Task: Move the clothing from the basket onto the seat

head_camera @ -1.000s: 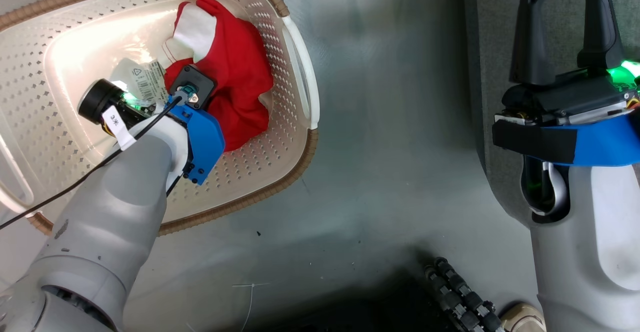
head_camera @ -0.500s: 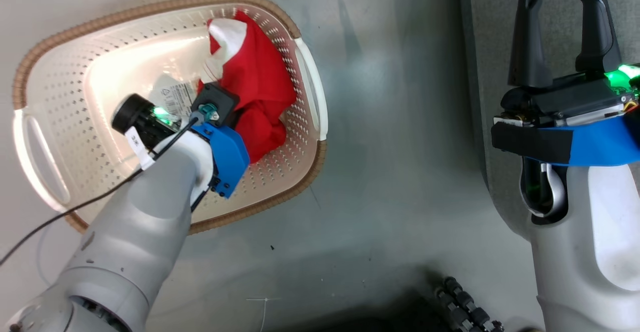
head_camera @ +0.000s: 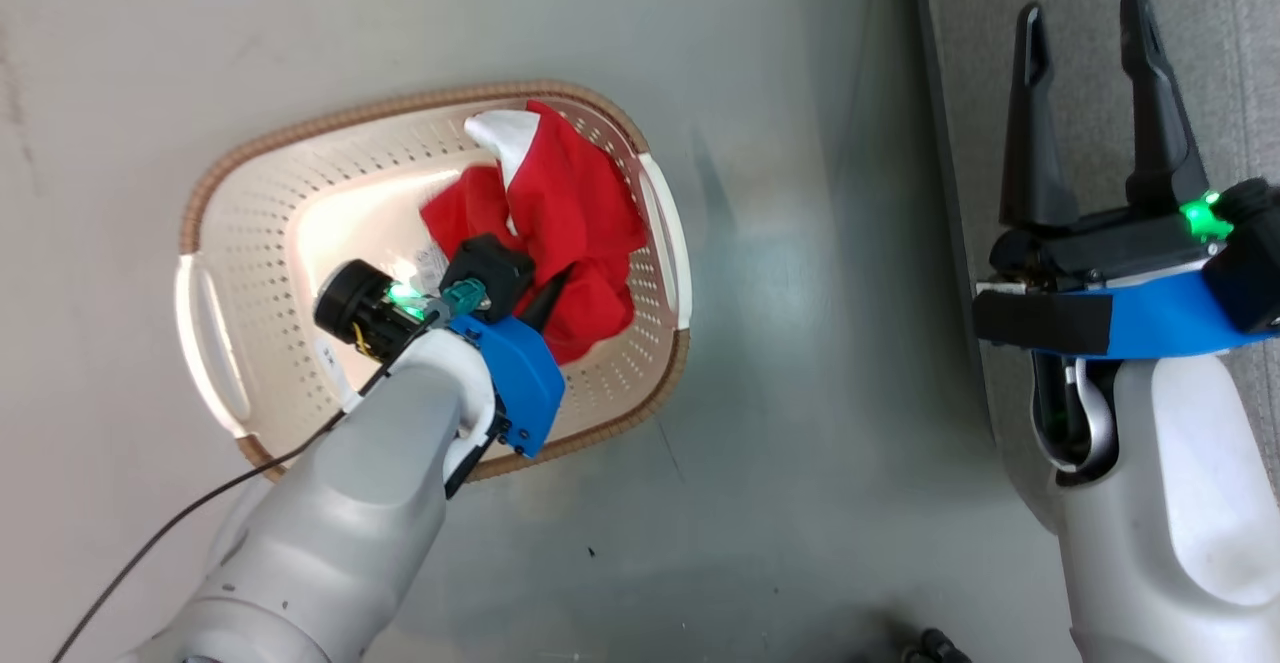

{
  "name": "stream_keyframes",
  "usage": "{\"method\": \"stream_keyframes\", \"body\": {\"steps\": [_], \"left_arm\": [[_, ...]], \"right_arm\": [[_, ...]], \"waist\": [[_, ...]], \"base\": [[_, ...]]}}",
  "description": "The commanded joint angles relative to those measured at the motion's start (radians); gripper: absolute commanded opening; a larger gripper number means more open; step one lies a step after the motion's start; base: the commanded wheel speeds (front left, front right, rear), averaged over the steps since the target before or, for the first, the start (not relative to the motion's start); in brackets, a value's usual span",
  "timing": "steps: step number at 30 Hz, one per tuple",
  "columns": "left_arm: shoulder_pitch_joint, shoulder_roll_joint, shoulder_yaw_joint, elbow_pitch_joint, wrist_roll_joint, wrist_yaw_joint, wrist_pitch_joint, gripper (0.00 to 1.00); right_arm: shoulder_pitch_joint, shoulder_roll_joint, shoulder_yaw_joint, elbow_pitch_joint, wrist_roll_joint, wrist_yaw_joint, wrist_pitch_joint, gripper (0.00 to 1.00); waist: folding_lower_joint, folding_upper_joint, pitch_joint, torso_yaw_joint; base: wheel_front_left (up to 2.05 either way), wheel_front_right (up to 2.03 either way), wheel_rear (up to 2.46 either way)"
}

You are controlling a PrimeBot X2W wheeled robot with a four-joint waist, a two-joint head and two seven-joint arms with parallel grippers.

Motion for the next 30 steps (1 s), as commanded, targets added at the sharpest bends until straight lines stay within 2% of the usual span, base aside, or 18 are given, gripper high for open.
{"method": "stream_keyframes", "body": {"steps": [1, 18, 30], "left_arm": [[0.030, 0.008, 0.011, -0.040, -0.012, -0.004, -0.004, 0.00], [0.251, 0.042, 0.214, -0.377, 0.002, 0.020, -0.005, 0.00], [0.344, 0.065, 0.277, -0.526, 0.061, 0.039, -0.005, 0.00]], "right_arm": [[0.024, 0.000, -0.005, 0.011, -0.006, -0.001, 0.000, 1.00], [0.153, -0.014, -0.035, 0.090, -0.030, -0.001, 0.000, 1.00], [0.250, -0.016, -0.042, 0.135, -0.022, -0.001, 0.000, 1.00]], "waist": [[0.0000, 0.0000, -0.061, 0.028], [0.0000, 0.0000, -0.326, 0.120], [0.0000, 0.0000, -0.499, 0.167]], "base": [[0.00, 0.00, 0.00], [0.00, 0.00, 0.00], [0.00, 0.00, 0.00]]}}
